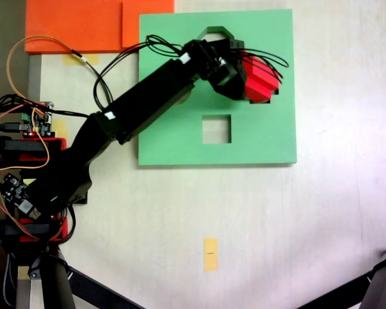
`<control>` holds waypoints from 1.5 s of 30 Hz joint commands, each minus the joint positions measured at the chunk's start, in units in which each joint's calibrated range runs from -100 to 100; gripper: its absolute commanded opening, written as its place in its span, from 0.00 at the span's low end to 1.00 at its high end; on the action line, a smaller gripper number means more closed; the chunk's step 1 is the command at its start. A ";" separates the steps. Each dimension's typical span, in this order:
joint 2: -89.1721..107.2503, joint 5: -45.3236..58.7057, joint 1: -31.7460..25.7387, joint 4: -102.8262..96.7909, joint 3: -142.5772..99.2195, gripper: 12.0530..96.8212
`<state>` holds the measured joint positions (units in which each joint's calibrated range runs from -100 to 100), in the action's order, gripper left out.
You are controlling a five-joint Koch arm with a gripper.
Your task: Put the cross columnar block into the corresponding hole
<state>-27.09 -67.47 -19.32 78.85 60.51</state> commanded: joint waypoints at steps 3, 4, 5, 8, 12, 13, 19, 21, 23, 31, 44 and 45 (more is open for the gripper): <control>1.25 -0.39 -0.29 -3.99 5.09 0.28; 1.25 -0.39 -0.20 -4.08 5.19 0.28; 1.25 -0.39 -0.10 -4.08 5.19 0.28; 0.97 -0.39 0.29 -4.18 5.19 0.28; 0.41 -0.34 0.93 -4.95 5.19 0.28; 0.41 -0.34 1.12 -5.14 5.19 0.28; -0.29 -0.34 2.20 -7.65 5.29 0.28; -1.13 -0.34 2.39 -7.84 6.19 0.28; -1.82 -0.34 2.54 -8.42 6.29 0.28; -3.78 -0.34 2.74 -9.28 6.29 0.28; 11.72 -0.73 1.32 -0.91 6.39 0.28; 13.12 -0.83 1.22 0.73 6.39 0.28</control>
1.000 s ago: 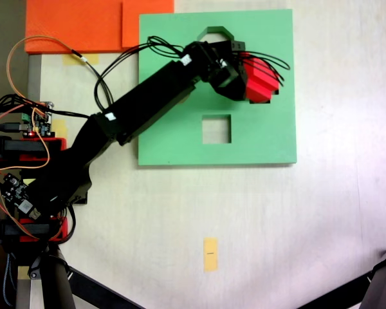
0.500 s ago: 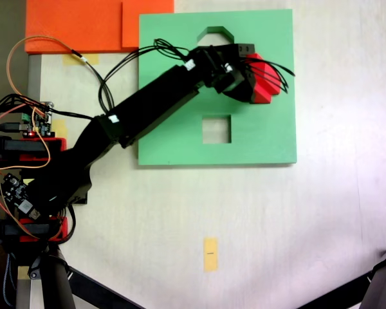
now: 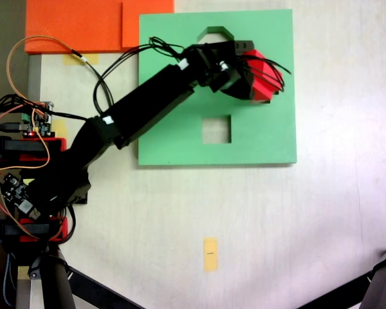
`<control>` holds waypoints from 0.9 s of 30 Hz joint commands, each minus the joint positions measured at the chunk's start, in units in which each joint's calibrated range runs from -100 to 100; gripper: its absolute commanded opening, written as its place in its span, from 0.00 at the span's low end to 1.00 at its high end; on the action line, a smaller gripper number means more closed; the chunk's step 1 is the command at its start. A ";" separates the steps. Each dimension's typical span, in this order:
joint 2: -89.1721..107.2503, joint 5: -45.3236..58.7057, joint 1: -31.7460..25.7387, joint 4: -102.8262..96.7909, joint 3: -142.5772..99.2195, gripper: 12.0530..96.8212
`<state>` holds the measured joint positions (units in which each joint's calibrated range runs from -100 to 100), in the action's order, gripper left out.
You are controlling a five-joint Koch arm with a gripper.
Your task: Put the cross columnar block into the corresponding hole
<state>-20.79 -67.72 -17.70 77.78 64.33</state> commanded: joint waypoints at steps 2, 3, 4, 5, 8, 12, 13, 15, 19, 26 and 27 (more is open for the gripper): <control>8.50 -0.68 -0.59 3.93 2.57 0.28; 8.92 -0.88 -0.73 5.37 2.57 0.27; 9.34 -1.03 -0.83 6.91 2.57 0.28; 9.48 -1.12 -0.93 8.45 2.57 0.28; 9.34 -1.66 -1.27 13.17 2.37 0.28; 6.55 -1.71 -1.66 15.48 2.27 0.28; 5.85 -1.71 -1.71 15.58 2.27 0.28; 4.03 -1.66 -1.71 15.58 2.27 0.28; -0.16 -1.66 -1.61 14.90 2.27 0.28; -5.88 -1.61 -0.73 11.24 2.37 0.28; -6.58 -1.61 -0.54 10.38 2.37 0.28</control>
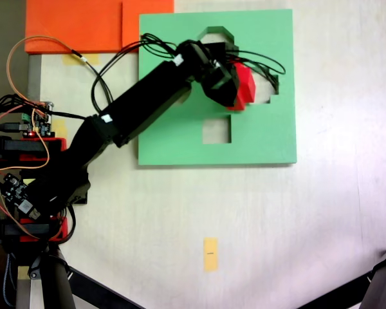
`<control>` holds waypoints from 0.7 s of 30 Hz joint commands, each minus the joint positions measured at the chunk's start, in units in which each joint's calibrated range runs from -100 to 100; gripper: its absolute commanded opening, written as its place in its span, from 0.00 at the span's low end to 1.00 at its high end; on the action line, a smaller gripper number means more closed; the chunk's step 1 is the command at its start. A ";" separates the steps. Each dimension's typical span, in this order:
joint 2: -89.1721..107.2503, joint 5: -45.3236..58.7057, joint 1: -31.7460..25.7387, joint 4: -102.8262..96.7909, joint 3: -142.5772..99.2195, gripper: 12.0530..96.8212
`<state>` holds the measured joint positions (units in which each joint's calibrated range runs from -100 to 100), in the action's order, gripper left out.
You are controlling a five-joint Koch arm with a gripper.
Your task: Put the cross columnar block into the corresponding hole
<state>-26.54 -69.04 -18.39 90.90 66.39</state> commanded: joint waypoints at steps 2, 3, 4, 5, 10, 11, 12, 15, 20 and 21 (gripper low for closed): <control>-2.37 -0.29 0.49 -3.99 0.41 0.28; -2.93 -0.29 0.63 -4.38 0.41 0.28; -3.49 -0.29 0.73 -4.86 0.41 0.28; -4.05 -0.29 0.83 -5.24 0.41 0.28; -4.89 1.07 0.88 -7.94 0.51 0.28; -4.89 1.90 0.83 -9.00 0.61 0.29; -4.89 2.74 0.83 -9.67 1.41 0.30; -4.89 5.08 0.63 -11.69 3.10 0.33; -4.89 6.59 0.39 -12.37 5.69 0.36; -4.75 6.59 0.34 -12.37 5.69 0.36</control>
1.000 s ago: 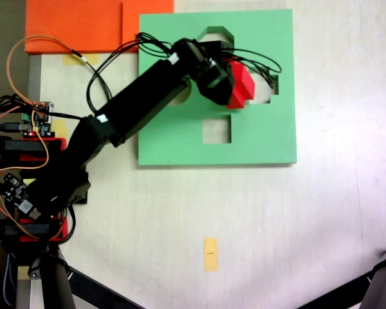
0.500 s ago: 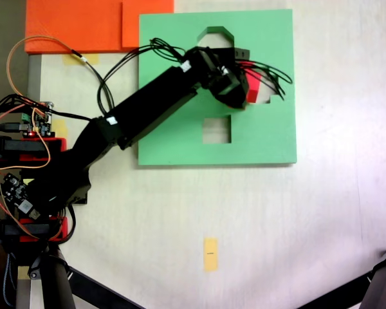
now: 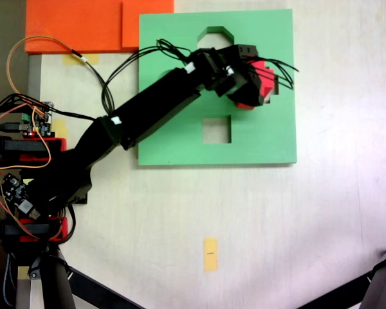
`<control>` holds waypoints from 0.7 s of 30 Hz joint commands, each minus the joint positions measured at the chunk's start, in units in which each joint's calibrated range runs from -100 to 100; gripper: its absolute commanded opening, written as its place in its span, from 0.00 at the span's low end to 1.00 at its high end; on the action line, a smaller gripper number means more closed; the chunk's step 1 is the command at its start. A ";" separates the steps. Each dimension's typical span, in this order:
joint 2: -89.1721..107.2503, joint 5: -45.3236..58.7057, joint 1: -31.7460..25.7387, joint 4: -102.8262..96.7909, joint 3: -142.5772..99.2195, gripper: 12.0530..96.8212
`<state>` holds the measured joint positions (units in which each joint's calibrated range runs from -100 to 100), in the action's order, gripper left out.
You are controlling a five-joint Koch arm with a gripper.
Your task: Put the cross columnar block into the corresponding hole
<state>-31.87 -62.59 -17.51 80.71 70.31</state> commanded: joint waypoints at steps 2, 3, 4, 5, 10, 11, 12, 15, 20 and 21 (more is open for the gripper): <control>1.57 0.15 -0.73 -2.09 1.78 0.37; 2.54 0.15 -0.83 -1.80 1.78 0.38; 3.52 0.15 -0.93 -1.51 1.78 0.38; 5.06 0.20 -1.03 -1.42 1.78 0.38; 11.06 0.49 -1.32 -1.51 1.78 0.38; 12.04 0.49 -1.37 -1.51 1.78 0.38; 12.74 0.54 -1.37 -1.51 1.78 0.38; 13.16 1.03 -1.32 -1.71 1.78 0.38; 11.76 1.22 -0.93 -4.31 1.78 0.38; 11.48 1.42 -0.83 -4.88 1.78 0.38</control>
<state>-24.76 -61.76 -18.34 80.71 69.82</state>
